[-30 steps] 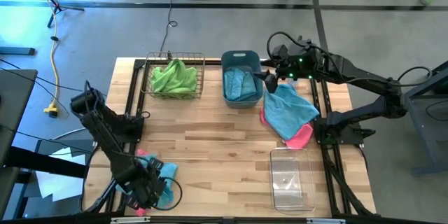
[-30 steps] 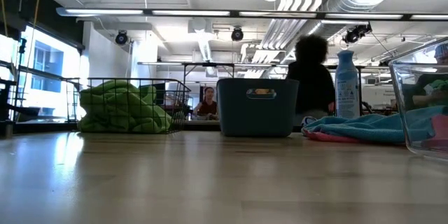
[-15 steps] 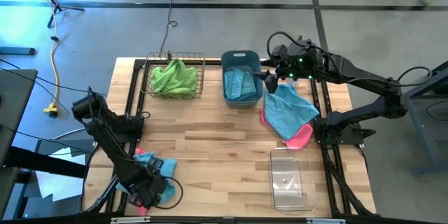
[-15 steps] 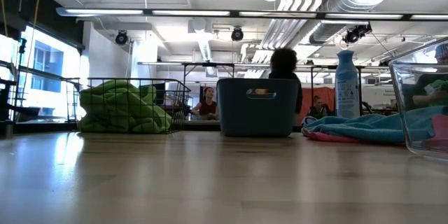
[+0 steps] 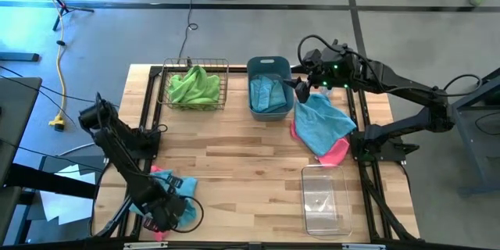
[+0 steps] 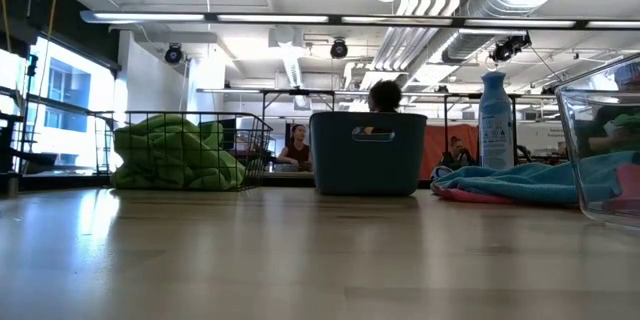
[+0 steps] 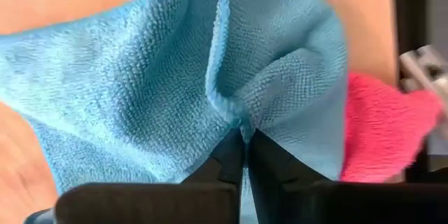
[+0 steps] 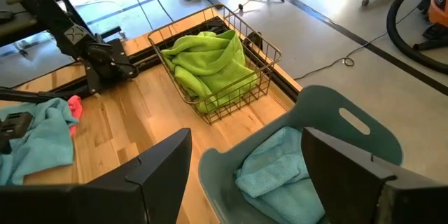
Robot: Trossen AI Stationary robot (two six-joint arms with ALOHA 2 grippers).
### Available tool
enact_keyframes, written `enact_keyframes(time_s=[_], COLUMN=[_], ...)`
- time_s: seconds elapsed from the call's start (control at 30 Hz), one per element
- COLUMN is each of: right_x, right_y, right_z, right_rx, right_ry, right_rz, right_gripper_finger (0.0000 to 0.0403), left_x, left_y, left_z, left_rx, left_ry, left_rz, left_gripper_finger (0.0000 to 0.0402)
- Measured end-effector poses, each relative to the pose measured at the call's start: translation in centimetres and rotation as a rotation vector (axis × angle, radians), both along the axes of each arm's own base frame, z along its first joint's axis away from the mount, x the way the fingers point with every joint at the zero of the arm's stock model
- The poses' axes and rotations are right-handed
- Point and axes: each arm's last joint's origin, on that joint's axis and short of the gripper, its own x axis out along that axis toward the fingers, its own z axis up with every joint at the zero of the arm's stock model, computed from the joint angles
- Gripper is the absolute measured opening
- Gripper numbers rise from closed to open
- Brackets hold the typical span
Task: Sort microfiber towel by color & place in baskets
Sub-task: Put the bottom blue microfiber cloth into the blue bin
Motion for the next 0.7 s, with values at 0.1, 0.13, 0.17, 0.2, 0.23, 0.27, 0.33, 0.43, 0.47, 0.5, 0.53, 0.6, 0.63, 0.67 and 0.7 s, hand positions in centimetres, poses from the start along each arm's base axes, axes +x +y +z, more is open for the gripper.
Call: enact_keyframes(time_s=[0.1,0.13,0.17,0.2,0.23,0.27,0.33,0.43,0.47,0.5,0.53,0.6,0.63,0.67,0.7], right_x=[0.0,0.0,0.0,0.0,0.0,0.0,0.0,0.0,0.0,0.0,0.0,0.0,0.0,0.0,0.0], right_y=[0.0,0.0,0.0,0.0,0.0,0.0,0.0,0.0,0.0,0.0,0.0,0.0,0.0,0.0,0.0], right_z=[0.0,0.0,0.0,0.0,0.0,0.0,0.0,0.0,0.0,0.0,0.0,0.0,0.0,0.0,0.0], right_rx=[0.000,0.000,0.000,0.000,0.000,0.000,0.000,0.000,0.000,0.000,0.000,0.000,0.000,0.000,0.000], right_ry=[0.000,0.000,0.000,0.000,0.000,0.000,0.000,0.000,0.000,0.000,0.000,0.000,0.000,0.000,0.000], right_rz=[0.000,0.000,0.000,0.000,0.000,0.000,0.000,0.000,0.000,0.000,0.000,0.000,0.000,0.000,-0.001], right_gripper_finger=[0.0266,0.0266,0.0266,0.0266,0.0266,0.0266,0.0266,0.0266,0.0266,0.0266,0.0266,0.0266,0.0266,0.0266,0.0266], left_x=[-0.2,-0.3,-0.5,-0.6,-0.8,-1.0,-1.3,-1.8,-1.8,-1.7,-1.6,-1.2,-0.8,-0.4,0.0], left_y=[0.4,0.6,0.8,1.0,1.3,1.5,2.1,3.1,3.5,3.9,4.4,5.3,5.8,6.3,6.8], left_z=[1.3,1.7,2.2,2.6,3.1,3.5,4.5,5.8,6.2,6.7,7.1,8.2,8.8,9.5,10.2], left_rx=[-0.030,-0.039,-0.049,-0.059,-0.068,-0.079,-0.101,-0.127,-0.142,-0.157,-0.172,-0.186,-0.191,-0.194,-0.197], left_ry=[-0.037,-0.045,-0.050,-0.056,-0.060,-0.065,-0.076,-0.089,-0.096,-0.108,-0.129,-0.185,-0.220,-0.262,-0.302], left_rz=[0.033,0.041,0.049,0.058,0.067,0.072,0.087,0.114,0.132,0.149,0.167,0.210,0.231,0.247,0.260], left_gripper_finger=[0.0002,0.0001,0.0001,0.0001,0.0001,0.0001,0.0001,0.0000,0.0000,0.0000,0.0000,0.0000,0.0000,0.0000,0.0000])
